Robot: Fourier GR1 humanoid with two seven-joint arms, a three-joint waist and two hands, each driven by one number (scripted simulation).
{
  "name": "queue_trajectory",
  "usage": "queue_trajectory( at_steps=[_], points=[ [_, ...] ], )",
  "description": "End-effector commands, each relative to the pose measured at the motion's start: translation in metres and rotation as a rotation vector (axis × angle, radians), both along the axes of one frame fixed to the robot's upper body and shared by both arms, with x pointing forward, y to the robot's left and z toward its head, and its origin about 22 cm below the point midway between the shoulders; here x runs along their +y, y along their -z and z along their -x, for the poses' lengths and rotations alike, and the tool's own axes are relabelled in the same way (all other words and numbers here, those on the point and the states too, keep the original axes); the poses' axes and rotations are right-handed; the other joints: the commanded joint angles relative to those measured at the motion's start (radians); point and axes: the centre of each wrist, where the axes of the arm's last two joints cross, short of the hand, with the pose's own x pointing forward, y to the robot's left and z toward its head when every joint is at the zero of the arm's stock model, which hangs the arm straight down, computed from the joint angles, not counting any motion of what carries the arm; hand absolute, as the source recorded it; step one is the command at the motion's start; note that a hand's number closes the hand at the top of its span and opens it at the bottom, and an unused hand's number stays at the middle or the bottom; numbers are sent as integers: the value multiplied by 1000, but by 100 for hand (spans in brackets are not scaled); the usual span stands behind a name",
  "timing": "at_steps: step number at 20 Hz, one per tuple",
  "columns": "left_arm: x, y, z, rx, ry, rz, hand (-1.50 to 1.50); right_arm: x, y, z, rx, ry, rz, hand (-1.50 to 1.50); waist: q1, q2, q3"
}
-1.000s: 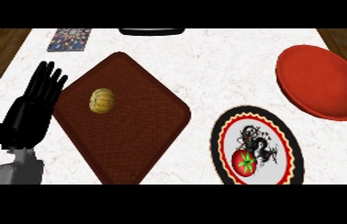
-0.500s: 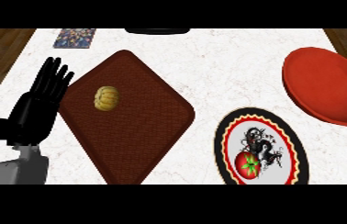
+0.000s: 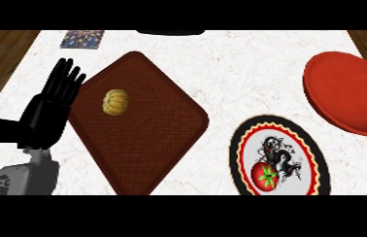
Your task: Pick the lemon from the plate and place it in the bowl
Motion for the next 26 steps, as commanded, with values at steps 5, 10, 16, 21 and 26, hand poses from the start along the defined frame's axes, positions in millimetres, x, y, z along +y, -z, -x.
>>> queue_trajectory(
  at_steps=[5,10,16,21,26],
  points=[
    [-5,-3,-9,-17,26,-9,0,1,40,-35,112,31,49,150,36,15,3],
    [-16,-10,-10,-30,25,9,0,-2,63,-36,277,126,-46,150,44,18,4],
    [3,1,-7,-26,22,4,0,1,73,-38,323,-64,-136,-150,43,23,5],
    [-1,-6,-5,-32,31,6,0,8,72,-46,119,-108,-409,-150,38,18,7],
    [-13,-3,-3,-31,38,5,0,-13,50,-39,-19,-77,-706,-150,33,20,7]
  ],
)
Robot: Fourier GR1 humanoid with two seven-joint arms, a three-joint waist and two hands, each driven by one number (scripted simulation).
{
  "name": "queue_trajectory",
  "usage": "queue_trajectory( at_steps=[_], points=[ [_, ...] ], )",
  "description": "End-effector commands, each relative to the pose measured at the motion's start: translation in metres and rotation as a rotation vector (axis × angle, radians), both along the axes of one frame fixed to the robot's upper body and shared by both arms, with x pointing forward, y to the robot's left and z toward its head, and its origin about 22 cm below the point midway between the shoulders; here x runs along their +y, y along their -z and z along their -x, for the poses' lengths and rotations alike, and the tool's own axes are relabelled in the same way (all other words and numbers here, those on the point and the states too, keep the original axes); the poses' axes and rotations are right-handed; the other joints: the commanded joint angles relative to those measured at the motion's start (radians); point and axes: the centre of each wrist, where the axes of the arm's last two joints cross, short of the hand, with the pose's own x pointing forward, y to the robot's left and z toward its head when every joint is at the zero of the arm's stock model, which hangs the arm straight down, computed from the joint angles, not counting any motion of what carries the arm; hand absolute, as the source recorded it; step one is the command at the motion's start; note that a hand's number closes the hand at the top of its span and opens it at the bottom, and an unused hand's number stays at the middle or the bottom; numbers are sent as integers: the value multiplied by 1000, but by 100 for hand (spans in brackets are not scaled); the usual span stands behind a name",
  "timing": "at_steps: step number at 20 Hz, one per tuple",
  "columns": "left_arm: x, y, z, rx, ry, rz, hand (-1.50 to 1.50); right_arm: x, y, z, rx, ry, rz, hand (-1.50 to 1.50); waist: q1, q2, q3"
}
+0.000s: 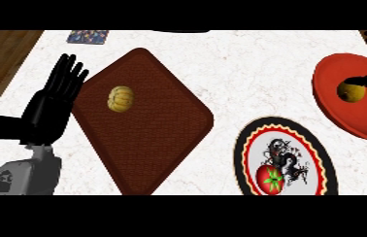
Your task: Pick the lemon from the plate and place it in the bowl
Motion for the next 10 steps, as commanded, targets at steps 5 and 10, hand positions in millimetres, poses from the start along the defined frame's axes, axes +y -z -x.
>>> queue_trajectory(
  at_steps=[5,10],
  points=[
    [-3,7,0,-1,-10,-4,0,-61,-36,40,-96,137,-234,-150,-17,3,-1],
    [7,-3,8,-6,-9,3,0,-96,-48,76,-89,226,-255,-150,-1,3,2]
  ],
)
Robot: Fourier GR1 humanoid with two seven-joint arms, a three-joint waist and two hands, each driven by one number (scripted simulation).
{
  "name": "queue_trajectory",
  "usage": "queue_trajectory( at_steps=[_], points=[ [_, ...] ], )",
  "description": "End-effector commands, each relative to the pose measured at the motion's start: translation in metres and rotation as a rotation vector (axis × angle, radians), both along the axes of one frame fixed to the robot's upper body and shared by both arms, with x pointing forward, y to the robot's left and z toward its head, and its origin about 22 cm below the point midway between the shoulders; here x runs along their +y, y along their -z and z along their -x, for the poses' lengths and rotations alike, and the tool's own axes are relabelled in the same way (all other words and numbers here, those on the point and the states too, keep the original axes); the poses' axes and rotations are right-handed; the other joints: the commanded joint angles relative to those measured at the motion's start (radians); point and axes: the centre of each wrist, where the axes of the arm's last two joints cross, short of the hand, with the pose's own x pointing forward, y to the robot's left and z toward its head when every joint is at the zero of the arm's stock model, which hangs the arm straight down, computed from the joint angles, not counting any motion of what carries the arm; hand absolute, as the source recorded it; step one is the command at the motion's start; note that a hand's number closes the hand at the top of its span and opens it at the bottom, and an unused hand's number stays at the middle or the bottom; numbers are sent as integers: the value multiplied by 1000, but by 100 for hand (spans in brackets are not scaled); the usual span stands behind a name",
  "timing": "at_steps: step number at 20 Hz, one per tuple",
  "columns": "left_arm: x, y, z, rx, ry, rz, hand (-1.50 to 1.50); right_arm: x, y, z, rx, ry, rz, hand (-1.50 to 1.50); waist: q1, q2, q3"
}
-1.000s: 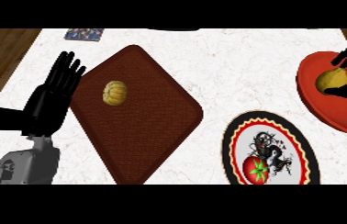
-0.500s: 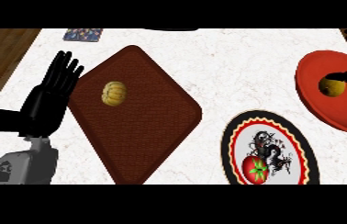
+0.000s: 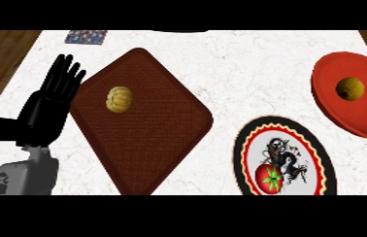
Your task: Pick the lemon from the plate and place it in the bowl
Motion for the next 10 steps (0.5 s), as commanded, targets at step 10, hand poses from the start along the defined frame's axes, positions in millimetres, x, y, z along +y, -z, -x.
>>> queue_trajectory(
  at_steps=[10],
  points=[
    [10,3,0,11,-24,0,0,-70,-7,93,26,20,-47,-150,-25,5,7]
  ],
)
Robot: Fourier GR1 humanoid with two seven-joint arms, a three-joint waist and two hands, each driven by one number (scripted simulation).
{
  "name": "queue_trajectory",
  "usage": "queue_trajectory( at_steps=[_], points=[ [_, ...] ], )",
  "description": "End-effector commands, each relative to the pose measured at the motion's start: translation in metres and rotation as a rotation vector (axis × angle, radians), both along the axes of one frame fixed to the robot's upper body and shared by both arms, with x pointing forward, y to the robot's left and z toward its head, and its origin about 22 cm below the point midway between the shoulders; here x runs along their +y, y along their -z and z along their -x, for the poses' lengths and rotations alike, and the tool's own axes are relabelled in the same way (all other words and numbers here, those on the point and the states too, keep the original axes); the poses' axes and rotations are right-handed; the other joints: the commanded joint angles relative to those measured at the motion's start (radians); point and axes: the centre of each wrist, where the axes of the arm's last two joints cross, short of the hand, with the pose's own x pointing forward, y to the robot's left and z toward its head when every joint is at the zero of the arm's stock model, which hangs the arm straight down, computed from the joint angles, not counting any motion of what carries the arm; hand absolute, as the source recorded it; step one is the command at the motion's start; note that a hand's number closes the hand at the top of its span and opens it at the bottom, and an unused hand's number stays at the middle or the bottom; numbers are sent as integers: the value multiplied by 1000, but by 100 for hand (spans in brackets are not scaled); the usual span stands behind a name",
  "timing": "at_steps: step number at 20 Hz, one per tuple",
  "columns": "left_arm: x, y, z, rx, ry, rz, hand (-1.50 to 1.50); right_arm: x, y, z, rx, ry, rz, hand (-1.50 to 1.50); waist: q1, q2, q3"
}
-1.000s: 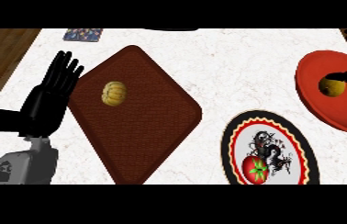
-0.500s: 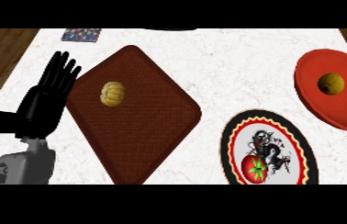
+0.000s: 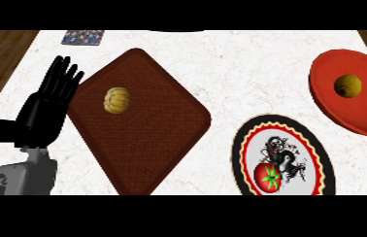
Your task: Pick the lemon from the plate and place it in the bowl
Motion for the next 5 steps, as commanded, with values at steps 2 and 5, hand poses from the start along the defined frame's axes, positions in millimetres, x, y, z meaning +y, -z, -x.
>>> queue_trajectory(
  at_steps=[2,5],
  points=[
    [8,2,2,3,-12,6,0,-18,0,32,6,-26,-20,-150,-8,-2,3],
    [2,10,3,11,-12,14,0,-20,4,38,40,-42,3,-150,-8,0,4]
  ],
)
